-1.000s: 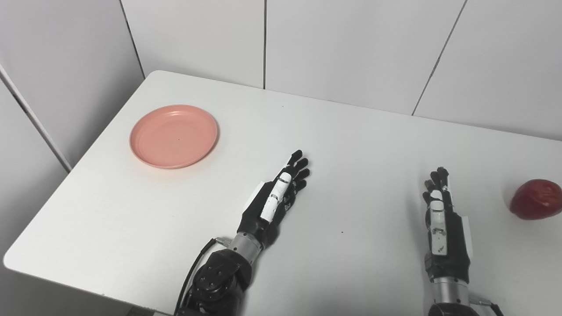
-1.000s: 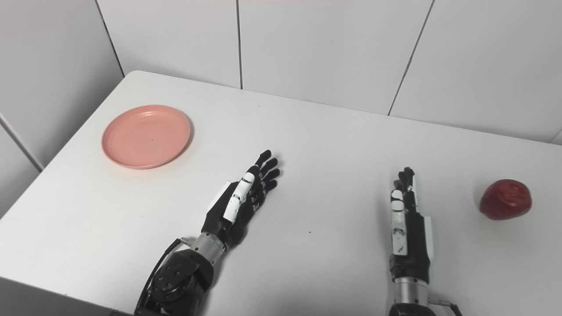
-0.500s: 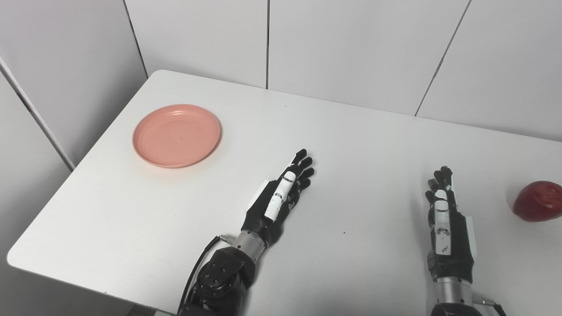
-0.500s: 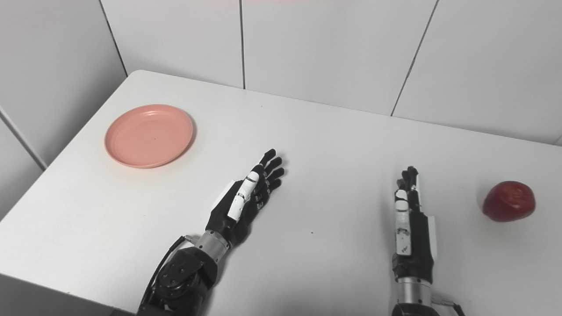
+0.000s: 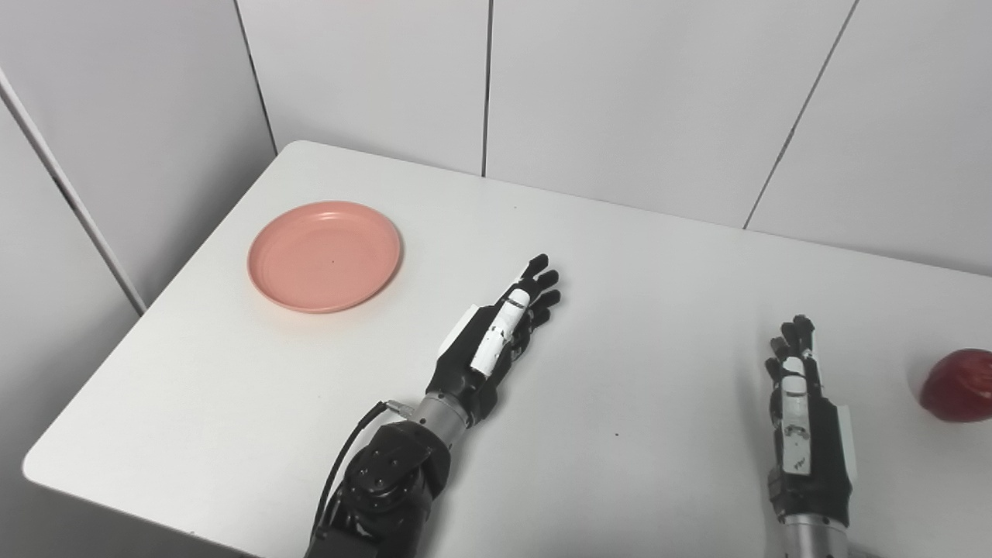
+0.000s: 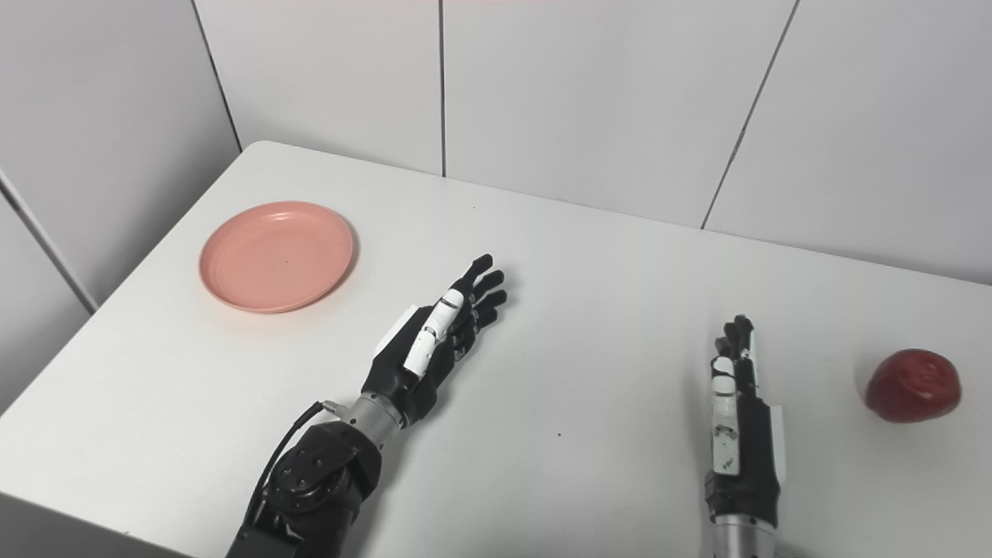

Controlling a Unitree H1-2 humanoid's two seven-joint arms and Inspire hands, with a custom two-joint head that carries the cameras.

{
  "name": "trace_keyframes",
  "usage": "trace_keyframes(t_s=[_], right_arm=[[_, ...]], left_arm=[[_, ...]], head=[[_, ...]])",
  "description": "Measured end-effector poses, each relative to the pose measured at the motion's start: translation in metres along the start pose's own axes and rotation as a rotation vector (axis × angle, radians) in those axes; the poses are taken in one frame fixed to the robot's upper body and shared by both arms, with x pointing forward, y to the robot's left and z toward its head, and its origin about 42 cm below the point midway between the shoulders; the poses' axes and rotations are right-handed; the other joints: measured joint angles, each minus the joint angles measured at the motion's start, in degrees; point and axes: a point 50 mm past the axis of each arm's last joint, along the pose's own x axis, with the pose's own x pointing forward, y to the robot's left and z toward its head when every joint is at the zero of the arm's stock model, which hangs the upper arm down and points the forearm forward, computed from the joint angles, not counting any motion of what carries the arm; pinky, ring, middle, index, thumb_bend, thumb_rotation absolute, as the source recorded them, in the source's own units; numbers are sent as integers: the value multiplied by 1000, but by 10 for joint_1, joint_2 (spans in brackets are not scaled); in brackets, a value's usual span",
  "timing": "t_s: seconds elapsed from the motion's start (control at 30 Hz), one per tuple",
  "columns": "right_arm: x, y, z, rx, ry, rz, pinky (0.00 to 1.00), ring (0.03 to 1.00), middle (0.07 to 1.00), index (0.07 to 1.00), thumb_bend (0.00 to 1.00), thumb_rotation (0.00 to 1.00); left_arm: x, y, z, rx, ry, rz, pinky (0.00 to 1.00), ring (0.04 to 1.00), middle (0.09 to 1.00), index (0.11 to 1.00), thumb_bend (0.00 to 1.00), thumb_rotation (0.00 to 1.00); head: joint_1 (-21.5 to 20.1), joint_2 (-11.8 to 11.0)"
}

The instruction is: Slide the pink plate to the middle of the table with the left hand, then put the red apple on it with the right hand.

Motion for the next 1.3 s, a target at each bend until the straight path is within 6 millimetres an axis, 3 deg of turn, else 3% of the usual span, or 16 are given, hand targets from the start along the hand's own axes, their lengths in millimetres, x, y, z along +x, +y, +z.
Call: trace_keyframes(t_s=[0.67, 0.9, 1.3], right_arm=[[6, -4, 0, 22, -39, 4, 1000, 996, 998, 1000, 182, 1000], [7, -6, 0, 41, -38, 0, 1000, 1000, 999, 1000, 204, 1000], [10, -9, 0, 37, -50, 19, 1000, 1000, 1000, 1000, 167, 1000]], left_arm=[[28, 43, 73, 105, -166, 81, 980, 955, 967, 951, 421, 1000], [35, 72, 102, 146, -236, 169, 969, 946, 961, 942, 385, 1000], [42, 141, 116, 173, -208, 305, 938, 942, 948, 923, 404, 1000]], head=[[18, -14], [30, -21], [40, -29]])
